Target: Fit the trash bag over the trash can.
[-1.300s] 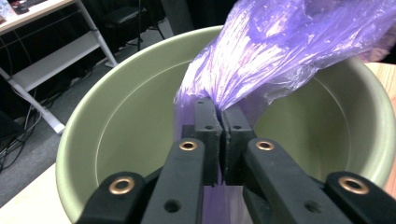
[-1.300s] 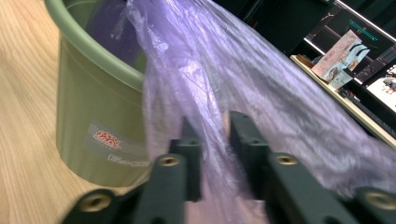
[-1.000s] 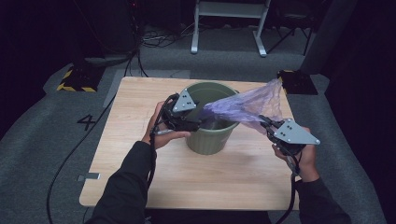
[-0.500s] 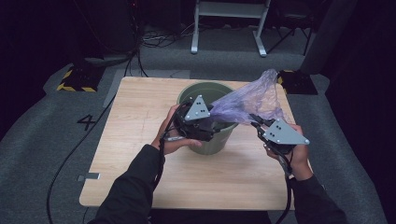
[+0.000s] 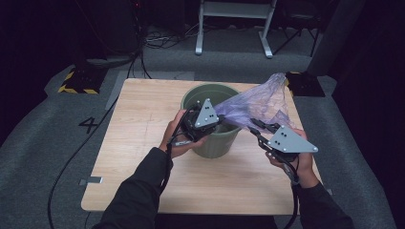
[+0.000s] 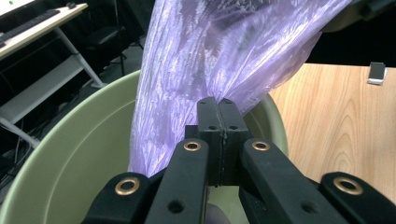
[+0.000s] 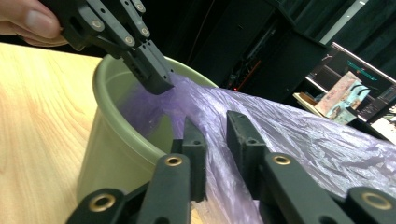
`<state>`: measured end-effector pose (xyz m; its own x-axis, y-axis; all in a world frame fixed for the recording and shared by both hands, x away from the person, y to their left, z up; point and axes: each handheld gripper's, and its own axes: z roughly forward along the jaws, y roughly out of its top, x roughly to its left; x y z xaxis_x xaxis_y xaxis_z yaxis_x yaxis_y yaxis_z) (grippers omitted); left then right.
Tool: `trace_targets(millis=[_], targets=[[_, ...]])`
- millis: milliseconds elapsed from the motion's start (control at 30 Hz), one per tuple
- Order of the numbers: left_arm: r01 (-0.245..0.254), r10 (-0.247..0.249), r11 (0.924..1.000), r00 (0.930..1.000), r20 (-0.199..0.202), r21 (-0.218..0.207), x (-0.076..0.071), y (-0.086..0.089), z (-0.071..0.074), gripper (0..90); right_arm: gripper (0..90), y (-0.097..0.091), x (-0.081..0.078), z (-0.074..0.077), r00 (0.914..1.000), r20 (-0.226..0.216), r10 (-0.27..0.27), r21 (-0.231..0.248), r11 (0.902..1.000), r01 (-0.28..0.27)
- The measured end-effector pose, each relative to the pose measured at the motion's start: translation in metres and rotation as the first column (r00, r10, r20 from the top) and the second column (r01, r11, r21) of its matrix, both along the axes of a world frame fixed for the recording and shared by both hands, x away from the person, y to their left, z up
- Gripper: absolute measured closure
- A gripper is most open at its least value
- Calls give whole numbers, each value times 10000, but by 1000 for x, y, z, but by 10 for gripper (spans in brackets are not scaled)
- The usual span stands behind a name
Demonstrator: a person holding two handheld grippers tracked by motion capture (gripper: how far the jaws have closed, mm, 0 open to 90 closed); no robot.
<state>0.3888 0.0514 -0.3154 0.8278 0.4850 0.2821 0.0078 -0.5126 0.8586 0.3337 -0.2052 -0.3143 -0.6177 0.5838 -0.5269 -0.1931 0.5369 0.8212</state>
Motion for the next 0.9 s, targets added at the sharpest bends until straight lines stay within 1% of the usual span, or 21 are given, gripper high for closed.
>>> trace_targets(millis=[67, 100, 133, 167, 200, 267, 333, 467, 600, 733, 800, 833, 867, 900], targets=[[-45, 45, 10000, 10000, 17, -55, 0, 5, -1, 897, 709, -1, -1, 0, 9999, -107, 119, 91, 9999, -118], [-64, 64, 9999, 10000, 13, -91, 0, 7, -1, 897, 635, -1, -2, -1, 9997, -184, 142, 154, 9998, -139], [-64, 64, 9999, 10000, 13, -91, 0, 7, -1, 897, 635, -1, -2, -1, 9997, -184, 142, 154, 9998, -139], [-84, 83, 9999, 10000, -21, -151, -1, 11, -1, 897, 570, -1, -2, -1, 9997, -214, 95, 193, 9998, -91], [-183, 183, 9996, 9998, -20, -212, -2, 16, -2, 897, 467, -3, -4, -1, 9994, -341, 88, 402, 9992, -75], [-320, 319, 9990, 9995, -57, -309, -1, 24, -2, 897, 410, -6, -5, -2, 9992, -391, 107, 557, 9984, -85], [-441, 439, 9984, 9990, -73, -341, -1, 29, -2, 897, 337, -8, -8, -4, 9992, -384, -58, 658, 9978, 83], [-648, 646, 9970, 9979, -52, -432, -2, 40, -2, 897, 275, -17, -14, -9, 9986, -528, -65, 1003, 9949, 117], [-809, 804, 9952, 9967, -106, -556, -1, 52, -4, 897, 245, -24, -17, -15, 9968, -798, 11, 1289, 9916, 92], [-1022, 1007, 9922, 9946, -251, -717, -1, 64, -9, 897, 231, -28, -20, -21, 9954, -957, 38, 1372, 9905, 94], [-1054, 1035, 9918, 9942, -295, -721, -1, 68, -11, 896, 244, -29, -21, -23, 9948, -1003, 182, 1316, 9913, -49], [-1068, 1049, 9917, 9940, -300, -711, -1, 70, -12, 896, 270, -28, -21, -24, 9956, -908, 210, 1230, 9924, -97], [-1082, 1057, 9910, 9938, -348, -789, -2, 72, -14, 894, 336, -27, -21, -26, 9962, -844, 233, 1132, 9935, -137], [-1087, 1060, 9907, 9937, -364, -822, -2, 73, -15, 892, 427, -25, -21, -28, 9958, -809, 436, 973, 9946, -357]])
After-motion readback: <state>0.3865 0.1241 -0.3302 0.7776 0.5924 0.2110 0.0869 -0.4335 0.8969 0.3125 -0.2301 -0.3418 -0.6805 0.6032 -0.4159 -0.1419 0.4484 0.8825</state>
